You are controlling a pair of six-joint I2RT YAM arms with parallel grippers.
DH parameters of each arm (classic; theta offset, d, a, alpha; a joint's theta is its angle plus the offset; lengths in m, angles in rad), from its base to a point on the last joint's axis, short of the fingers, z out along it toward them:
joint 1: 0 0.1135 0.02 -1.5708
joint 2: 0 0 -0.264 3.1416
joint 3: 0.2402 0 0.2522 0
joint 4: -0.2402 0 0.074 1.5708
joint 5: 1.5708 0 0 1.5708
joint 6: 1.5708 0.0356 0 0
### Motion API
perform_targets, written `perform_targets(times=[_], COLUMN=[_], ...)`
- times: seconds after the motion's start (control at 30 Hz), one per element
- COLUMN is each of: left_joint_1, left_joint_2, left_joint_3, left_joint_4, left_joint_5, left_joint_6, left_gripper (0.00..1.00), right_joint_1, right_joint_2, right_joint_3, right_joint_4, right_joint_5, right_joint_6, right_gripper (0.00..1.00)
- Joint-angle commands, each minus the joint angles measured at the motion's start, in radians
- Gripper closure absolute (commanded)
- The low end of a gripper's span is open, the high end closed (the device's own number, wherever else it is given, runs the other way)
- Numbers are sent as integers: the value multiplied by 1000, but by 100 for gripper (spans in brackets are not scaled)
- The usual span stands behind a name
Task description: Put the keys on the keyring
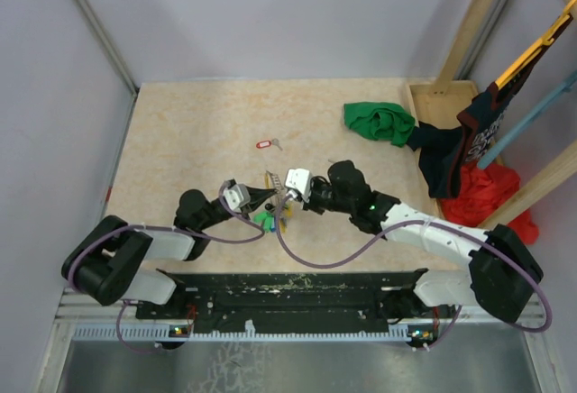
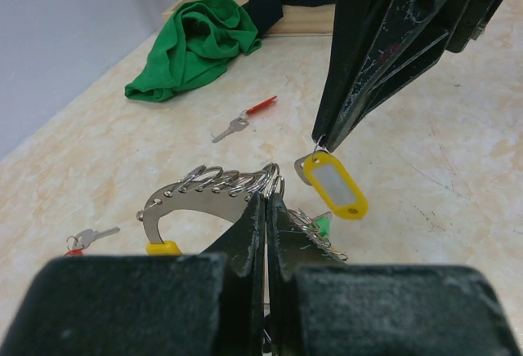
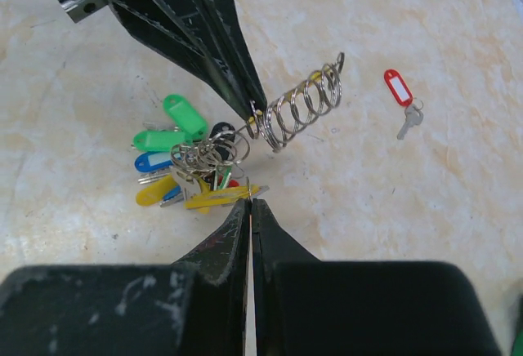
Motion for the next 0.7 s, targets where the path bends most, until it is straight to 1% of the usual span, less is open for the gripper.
perform_targets(times=[0.0,0.17,0.27,0.43,0.53,0.67], left_joint_1=[5,5,5,2,-2,-26], left_joint_2=[16,6,16,54,68,74], left_joint_3=[-11,-30,-36,-67,-73,-78], left_joint_4=[74,74,85,202,219,211], left_joint_5=[72,106,129,144,137,94], left_joint_6=[30,112,171,219,252,317], left_gripper=[100,100,100,100,100,100], right_joint_1=[34,64,78,91,97,109], right_joint_2=[-7,26,36,45,54,67], right_joint_3=[12,47,47,51,51,60], right_joint_4=[53,-2,-6,-4,5,12], right_joint_5=[5,8,24,43,63,70], right_joint_6=[-83,-126,-140,-148,-152,-153], right_gripper=[100,100,100,100,100,100])
